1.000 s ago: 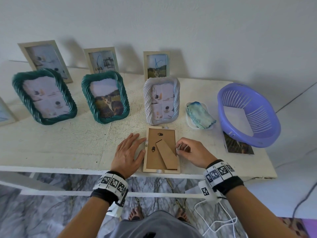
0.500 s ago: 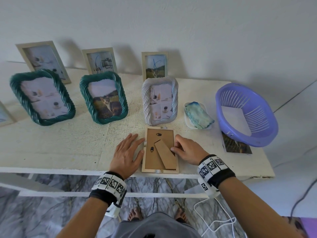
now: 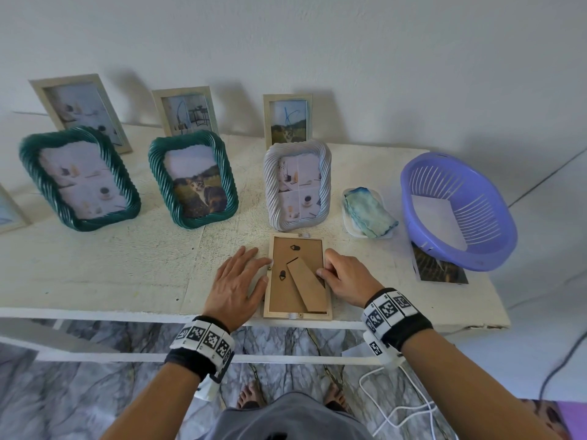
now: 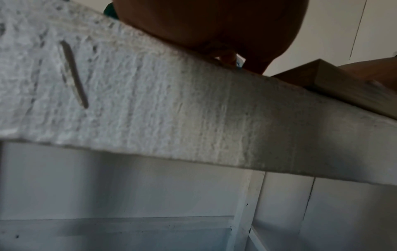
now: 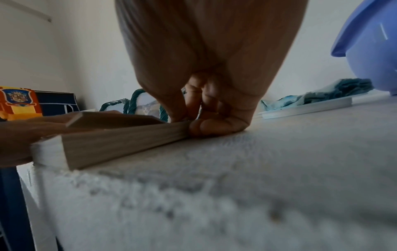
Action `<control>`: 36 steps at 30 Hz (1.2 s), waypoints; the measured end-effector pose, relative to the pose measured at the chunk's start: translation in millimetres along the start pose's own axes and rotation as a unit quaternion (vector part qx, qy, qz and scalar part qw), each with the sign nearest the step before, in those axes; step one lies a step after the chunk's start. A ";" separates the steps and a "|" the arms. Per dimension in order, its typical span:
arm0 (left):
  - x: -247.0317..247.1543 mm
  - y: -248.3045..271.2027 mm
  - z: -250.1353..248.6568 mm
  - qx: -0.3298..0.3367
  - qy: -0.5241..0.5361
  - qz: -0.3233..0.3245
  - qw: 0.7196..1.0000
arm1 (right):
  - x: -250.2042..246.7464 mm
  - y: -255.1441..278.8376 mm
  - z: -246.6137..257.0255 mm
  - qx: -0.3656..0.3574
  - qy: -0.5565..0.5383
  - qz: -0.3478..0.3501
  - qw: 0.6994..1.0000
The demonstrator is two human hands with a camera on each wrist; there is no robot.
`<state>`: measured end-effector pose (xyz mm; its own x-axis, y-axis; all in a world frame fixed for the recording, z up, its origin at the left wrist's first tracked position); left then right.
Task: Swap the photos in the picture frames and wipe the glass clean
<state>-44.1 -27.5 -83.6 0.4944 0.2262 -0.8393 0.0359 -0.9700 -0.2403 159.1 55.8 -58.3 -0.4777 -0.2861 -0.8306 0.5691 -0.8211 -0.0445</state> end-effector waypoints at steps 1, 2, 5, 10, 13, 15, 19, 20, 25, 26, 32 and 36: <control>0.7 -0.1 -0.9 0.002 -0.006 0.004 1.000 | 0.1 -0.2 -0.7 0.002 0.000 -0.001 1.000; 1.4 0.0 -1.8 0.003 -0.012 0.008 1.000 | 0.2 -0.4 -1.4 0.004 0.001 0.000 1.000; 2.0 0.2 -3.8 0.007 -0.022 0.015 1.000 | 0.7 -0.9 -0.8 0.005 0.003 0.004 1.000; 1.7 -0.7 -5.9 0.007 -0.022 0.021 1.000 | 0.3 -0.6 0.2 0.007 -0.001 -0.001 1.000; 1.9 0.3 -6.3 0.011 -0.025 0.021 0.999 | 0.1 0.8 0.8 0.010 -0.006 -0.005 1.000; 2.0 0.3 -6.3 0.009 -0.022 0.020 1.000 | -1.7 1.1 1.2 0.011 -0.003 -0.001 1.000; 0.3 -0.2 -4.9 0.005 -0.014 0.009 1.000 | -10.3 -8.2 3.0 0.022 0.053 -0.012 0.998; 0.8 -0.1 -4.5 0.006 -0.015 0.009 1.000 | -15.7 -11.6 4.5 0.026 0.077 -0.035 0.996; 1.8 0.6 -4.5 0.012 -0.023 0.008 1.000 | -17.7 -30.3 14.1 0.034 0.121 -0.027 0.992; 1.6 0.8 -4.2 0.012 -0.023 0.008 1.000 | -15.5 -33.5 14.2 0.036 0.127 -0.011 0.991; 1.0 0.1 -3.9 0.013 -0.025 0.007 1.000 | -9.1 -41.5 12.3 0.048 0.186 0.059 0.980; 0.9 0.9 -3.9 0.013 -0.029 0.003 1.000 | -4.7 -36.9 13.0 0.073 0.168 0.059 0.981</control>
<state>-40.3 -28.5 -82.7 0.4439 0.2261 -0.8671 0.0109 -0.9689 -0.2471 131.7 81.0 -45.5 -0.1532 -0.2248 -0.9623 0.4931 -0.8613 0.1227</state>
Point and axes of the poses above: each hand's wrist, its own y-axis away from the middle knuckle, its own x-axis out of the palm, z = x × y, the point moved 8 cm from there along -y, towards the middle knuckle, and after that the axes turned 4 degrees about -z, right-handed, at the moved point
